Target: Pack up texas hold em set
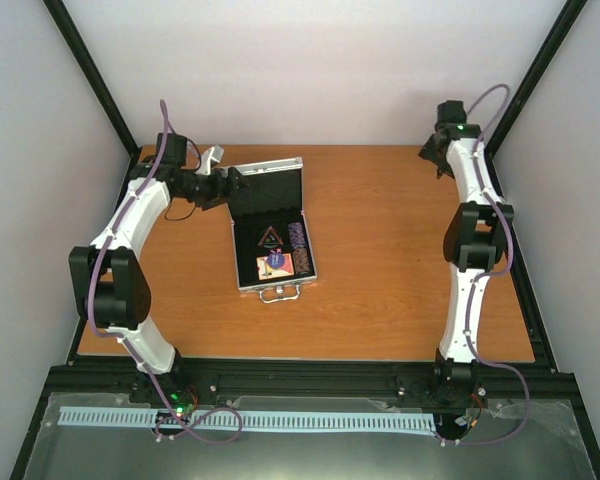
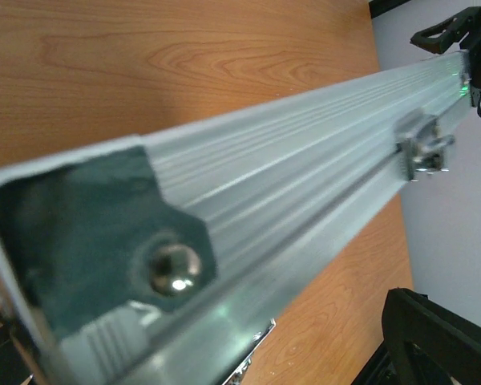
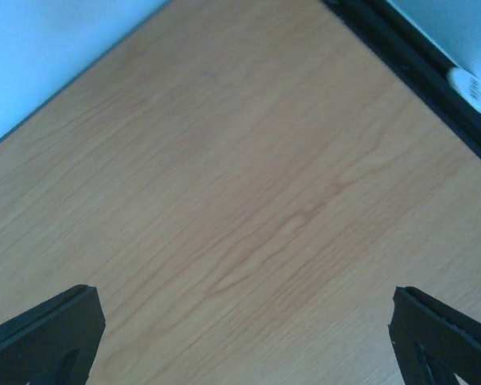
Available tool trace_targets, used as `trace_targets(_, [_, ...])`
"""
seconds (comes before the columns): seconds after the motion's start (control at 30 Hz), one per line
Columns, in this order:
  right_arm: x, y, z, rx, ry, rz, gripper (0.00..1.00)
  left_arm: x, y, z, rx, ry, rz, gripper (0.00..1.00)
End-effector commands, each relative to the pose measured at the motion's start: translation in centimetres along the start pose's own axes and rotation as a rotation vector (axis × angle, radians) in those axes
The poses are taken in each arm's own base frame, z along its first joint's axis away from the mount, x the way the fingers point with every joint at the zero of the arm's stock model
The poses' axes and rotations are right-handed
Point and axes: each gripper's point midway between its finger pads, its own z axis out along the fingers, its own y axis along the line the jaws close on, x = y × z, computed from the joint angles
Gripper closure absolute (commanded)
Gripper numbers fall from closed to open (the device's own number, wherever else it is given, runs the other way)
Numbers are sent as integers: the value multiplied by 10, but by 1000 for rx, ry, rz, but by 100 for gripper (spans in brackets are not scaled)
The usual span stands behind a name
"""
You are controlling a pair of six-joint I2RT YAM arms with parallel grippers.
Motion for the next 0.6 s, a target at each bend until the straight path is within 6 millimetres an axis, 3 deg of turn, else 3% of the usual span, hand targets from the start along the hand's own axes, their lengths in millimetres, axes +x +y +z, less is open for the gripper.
trace_targets(0.0, [-13, -49, 34, 58, 24, 275, 0, -10, 1, 6, 8, -10, 13, 0])
trace_targets(0.2, [-31, -73, 48, 86, -30, 412, 0, -11, 4, 9, 0, 7, -4, 0])
trace_targets(0.4, [-21, -94, 78, 95, 22, 553, 0, -12, 9, 11, -13, 15, -2, 0])
trace_targets(0.57, [-21, -115, 78, 160, -9, 636, 0, -13, 7, 12, -7, 24, -5, 0])
